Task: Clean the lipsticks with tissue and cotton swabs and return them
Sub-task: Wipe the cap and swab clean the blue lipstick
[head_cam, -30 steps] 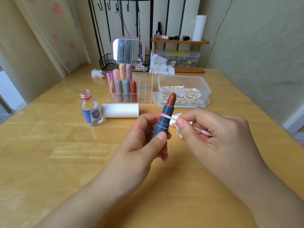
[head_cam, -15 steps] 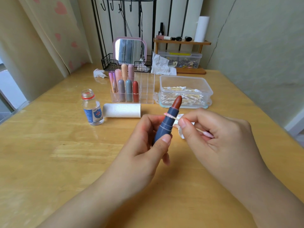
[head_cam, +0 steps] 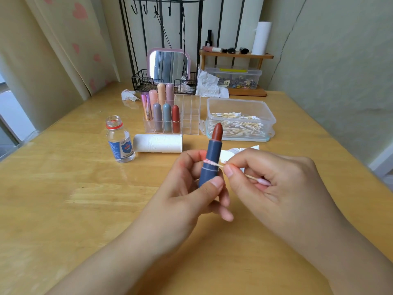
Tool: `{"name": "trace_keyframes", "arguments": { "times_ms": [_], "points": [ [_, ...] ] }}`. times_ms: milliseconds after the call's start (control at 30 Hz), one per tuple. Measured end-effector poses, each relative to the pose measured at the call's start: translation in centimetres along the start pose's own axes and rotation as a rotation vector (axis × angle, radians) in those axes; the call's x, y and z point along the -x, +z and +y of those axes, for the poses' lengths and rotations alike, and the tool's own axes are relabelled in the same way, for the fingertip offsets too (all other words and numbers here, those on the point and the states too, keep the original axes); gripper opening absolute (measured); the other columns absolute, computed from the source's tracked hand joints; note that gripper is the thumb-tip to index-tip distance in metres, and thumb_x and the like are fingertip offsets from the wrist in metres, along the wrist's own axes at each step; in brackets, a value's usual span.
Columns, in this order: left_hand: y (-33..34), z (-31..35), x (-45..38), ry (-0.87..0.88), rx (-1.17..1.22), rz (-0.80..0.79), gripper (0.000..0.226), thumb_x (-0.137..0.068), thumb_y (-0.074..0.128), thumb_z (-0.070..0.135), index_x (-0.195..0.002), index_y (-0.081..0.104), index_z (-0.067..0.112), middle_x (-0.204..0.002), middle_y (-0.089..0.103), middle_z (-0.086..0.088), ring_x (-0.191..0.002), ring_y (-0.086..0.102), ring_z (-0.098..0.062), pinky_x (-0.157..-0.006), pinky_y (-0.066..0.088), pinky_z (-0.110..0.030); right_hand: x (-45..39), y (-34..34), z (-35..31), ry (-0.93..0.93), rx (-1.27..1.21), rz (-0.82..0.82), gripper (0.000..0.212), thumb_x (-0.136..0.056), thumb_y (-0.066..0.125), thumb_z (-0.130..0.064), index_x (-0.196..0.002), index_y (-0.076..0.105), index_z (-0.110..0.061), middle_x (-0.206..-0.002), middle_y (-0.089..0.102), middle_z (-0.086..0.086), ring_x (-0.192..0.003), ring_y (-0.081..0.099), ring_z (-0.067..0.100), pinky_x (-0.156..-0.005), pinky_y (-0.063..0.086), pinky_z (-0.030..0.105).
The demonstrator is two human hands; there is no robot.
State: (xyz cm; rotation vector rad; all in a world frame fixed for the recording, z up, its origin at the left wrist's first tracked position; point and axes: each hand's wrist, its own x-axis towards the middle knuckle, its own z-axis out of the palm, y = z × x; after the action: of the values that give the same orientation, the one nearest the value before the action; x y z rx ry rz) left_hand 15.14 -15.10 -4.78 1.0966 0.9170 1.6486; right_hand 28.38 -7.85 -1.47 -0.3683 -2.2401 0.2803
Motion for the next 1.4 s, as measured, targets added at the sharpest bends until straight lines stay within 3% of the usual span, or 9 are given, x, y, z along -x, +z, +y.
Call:
{"name": "trace_keyframes", "arguments": {
  "times_ms": [133, 267, 467, 733, 833, 967, 1167, 1300, 1400],
  "points": [
    [0.09, -0.09, -0.02, -0.015, -0.005, -0.038, 0.029, -0.083, 0.058, 0.014, -0.107, 0.052, 0.000, -0.071, 0.047, -0.002, -0.059, 0.047, -0.011, -0.063, 0.046, -0.023, 0.00, 0.07, 0.16, 0.016, 0.025, 0.011, 0.015, -0.084, 0.060, -0.014, -0.070, 0.065, -0.012, -0.051, 0.024, -0.031, -0.053, 0.037, -0.013, -0.055, 0.026, -0.001],
    [0.03, 0.23, -0.12, -0.045, 0.110, -0.015, 0.020, -0.084, 0.047, 0.014, -0.097, 0.058, 0.004, -0.074, 0.053, -0.004, -0.062, 0.047, -0.013, -0.059, 0.047, -0.024, 0.03, -0.05, 0.52, 0.030, 0.017, 0.052, 0.014, -0.085, 0.062, -0.012, -0.072, 0.065, -0.011, -0.059, 0.032, -0.035, -0.056, 0.040, -0.015, -0.057, 0.027, -0.002],
    [-0.03, 0.09, 0.12, -0.043, 0.045, -0.047, 0.031, -0.086, 0.046, 0.018, -0.110, 0.057, 0.003, -0.078, 0.055, -0.002, -0.064, 0.049, -0.014, -0.063, 0.047, -0.024, 0.15, -0.31, 1.00, 0.082, 0.050, 0.134, 0.021, -0.089, 0.054, -0.023, -0.074, 0.064, -0.013, -0.053, 0.039, -0.010, -0.054, 0.035, 0.003, -0.052, 0.029, 0.008],
    [-0.20, -0.15, 0.22, -0.019, -0.053, -0.039, 0.032, -0.084, 0.048, 0.019, -0.114, 0.056, 0.010, -0.077, 0.056, 0.002, -0.064, 0.049, -0.012, -0.064, 0.046, -0.024, 0.18, -0.25, 1.00, 0.079, 0.060, 0.164, 0.021, -0.089, 0.054, -0.023, -0.073, 0.064, -0.013, -0.054, 0.032, -0.019, -0.053, 0.034, -0.002, -0.052, 0.028, 0.007],
    [-0.34, -0.36, 0.15, -0.003, -0.132, -0.031, 0.032, -0.084, 0.055, 0.023, -0.114, 0.055, 0.012, -0.076, 0.055, 0.004, -0.063, 0.051, -0.012, -0.066, 0.046, -0.029, 0.18, -0.15, 0.93, 0.076, 0.040, 0.118, 0.020, -0.088, 0.055, -0.022, -0.073, 0.064, -0.013, -0.053, 0.035, -0.016, -0.053, 0.034, -0.001, -0.052, 0.027, 0.006],
    [-0.28, -0.42, 0.08, 0.009, -0.205, -0.018, 0.026, -0.085, 0.054, 0.023, -0.109, 0.052, 0.013, -0.070, 0.052, 0.005, -0.058, 0.052, -0.011, -0.065, 0.045, -0.035, 0.18, 0.25, 0.68, 0.041, 0.030, 0.027, 0.020, -0.085, 0.055, -0.021, -0.069, 0.063, -0.013, -0.053, 0.028, -0.027, -0.054, 0.035, -0.008, -0.056, 0.027, 0.002],
    [-0.04, -0.48, 0.31, 0.009, -0.291, 0.003, 0.032, -0.077, 0.060, 0.036, -0.106, 0.053, 0.025, -0.070, 0.052, 0.008, -0.056, 0.051, -0.012, -0.064, 0.045, -0.045, 0.10, -0.20, 0.89, 0.072, 0.080, 0.107, 0.019, -0.087, 0.056, -0.022, -0.070, 0.062, -0.014, -0.051, 0.028, -0.020, -0.051, 0.034, -0.004, -0.053, 0.026, 0.003],
    [-0.08, -0.41, 0.20, 0.004, -0.251, 0.031, 0.030, -0.078, 0.061, 0.025, -0.105, 0.049, 0.019, -0.068, 0.053, 0.012, -0.055, 0.046, -0.013, -0.056, 0.043, -0.032, 0.21, 0.18, 0.65, 0.047, 0.084, 0.052, 0.019, -0.084, 0.059, -0.019, -0.066, 0.061, -0.013, -0.052, 0.025, -0.022, -0.052, 0.033, -0.005, -0.052, 0.025, 0.004],
    [0.02, -0.38, 0.16, 0.014, -0.242, 0.048, 0.029, -0.079, 0.057, 0.020, -0.106, 0.047, 0.020, -0.066, 0.055, 0.010, -0.055, 0.046, -0.014, -0.055, 0.043, -0.031, 0.24, -0.02, 0.67, 0.045, 0.079, 0.077, 0.017, -0.083, 0.061, -0.016, -0.067, 0.061, -0.014, -0.052, 0.026, -0.025, -0.051, 0.034, -0.008, -0.053, 0.025, 0.001]
  ]
}}
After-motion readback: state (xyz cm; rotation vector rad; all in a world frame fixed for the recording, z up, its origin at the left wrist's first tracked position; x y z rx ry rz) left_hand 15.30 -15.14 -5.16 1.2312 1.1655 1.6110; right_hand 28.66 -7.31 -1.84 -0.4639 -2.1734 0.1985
